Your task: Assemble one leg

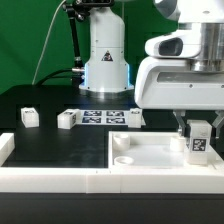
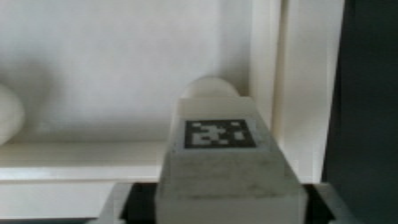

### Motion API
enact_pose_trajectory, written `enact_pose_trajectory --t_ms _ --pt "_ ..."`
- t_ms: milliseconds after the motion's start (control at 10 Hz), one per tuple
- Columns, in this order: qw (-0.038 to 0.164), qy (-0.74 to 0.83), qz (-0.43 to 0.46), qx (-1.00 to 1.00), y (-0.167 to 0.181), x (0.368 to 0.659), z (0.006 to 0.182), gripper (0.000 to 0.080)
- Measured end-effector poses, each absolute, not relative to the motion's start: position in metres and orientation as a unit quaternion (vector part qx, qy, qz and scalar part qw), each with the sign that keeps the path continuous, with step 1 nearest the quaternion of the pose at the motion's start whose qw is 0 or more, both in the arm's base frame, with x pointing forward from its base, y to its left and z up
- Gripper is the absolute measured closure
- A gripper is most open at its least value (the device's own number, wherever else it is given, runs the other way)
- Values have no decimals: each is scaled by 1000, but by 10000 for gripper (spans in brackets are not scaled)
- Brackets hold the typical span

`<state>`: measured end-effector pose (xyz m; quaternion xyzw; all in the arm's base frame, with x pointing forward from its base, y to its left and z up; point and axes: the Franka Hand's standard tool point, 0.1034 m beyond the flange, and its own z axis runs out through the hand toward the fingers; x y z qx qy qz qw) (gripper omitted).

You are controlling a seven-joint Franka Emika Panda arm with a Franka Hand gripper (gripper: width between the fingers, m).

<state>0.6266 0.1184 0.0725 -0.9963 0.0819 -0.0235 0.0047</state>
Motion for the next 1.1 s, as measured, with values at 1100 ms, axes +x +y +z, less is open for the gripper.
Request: enact_pose_trajectory --t_ms 1100 --pt "36 643 -6 -765 117 625 70 509"
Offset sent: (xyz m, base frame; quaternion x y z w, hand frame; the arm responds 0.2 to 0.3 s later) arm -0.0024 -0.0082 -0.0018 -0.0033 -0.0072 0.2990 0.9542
